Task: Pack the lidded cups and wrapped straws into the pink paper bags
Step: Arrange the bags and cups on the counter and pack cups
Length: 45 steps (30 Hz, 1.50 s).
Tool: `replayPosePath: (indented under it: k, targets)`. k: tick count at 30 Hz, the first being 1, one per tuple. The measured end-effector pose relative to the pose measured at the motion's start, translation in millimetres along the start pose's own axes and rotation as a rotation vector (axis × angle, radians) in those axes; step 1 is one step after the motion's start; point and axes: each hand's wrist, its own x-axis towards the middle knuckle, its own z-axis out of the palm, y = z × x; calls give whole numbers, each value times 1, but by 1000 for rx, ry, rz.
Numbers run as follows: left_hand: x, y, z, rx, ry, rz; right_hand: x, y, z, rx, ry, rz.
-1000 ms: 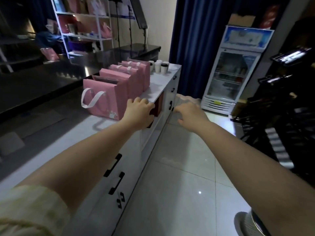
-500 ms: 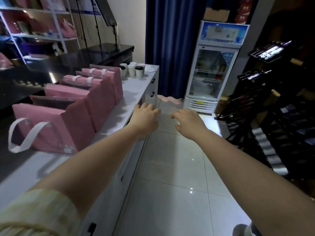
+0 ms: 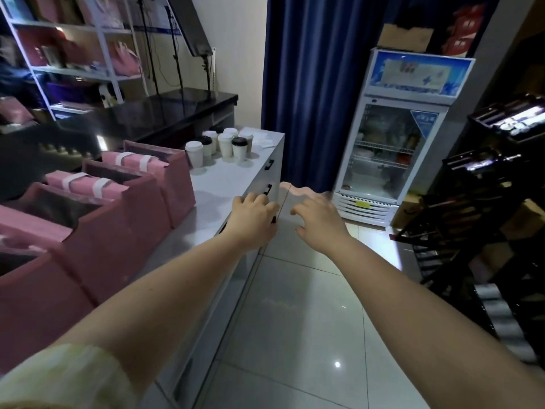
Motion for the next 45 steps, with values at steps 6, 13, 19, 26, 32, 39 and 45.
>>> replayPosePath:
  k: [6,13,19,26,32,39,45]
  targets:
    - [92,-50,58,29,-12,-50,103,39,47,-31,-16,-44]
    - [228,-141,93,77,31,-64,269,80,73,-112,7,-77]
    - [327,-215,119,119,22,-162,402,97,98,-25,20,-108]
    - [375,-289,164,148,-15,-384,537,84,151,50,-31,-308]
    - [394,-355,179,205,-26,-725,634,32,192,146,11,-603]
    - [385,-389,168,215,-6,-1140,715,-16,188,392,-2,-907]
    - [339,-377,144,245,76,-1525,709,-73,189,569,-30,-1236]
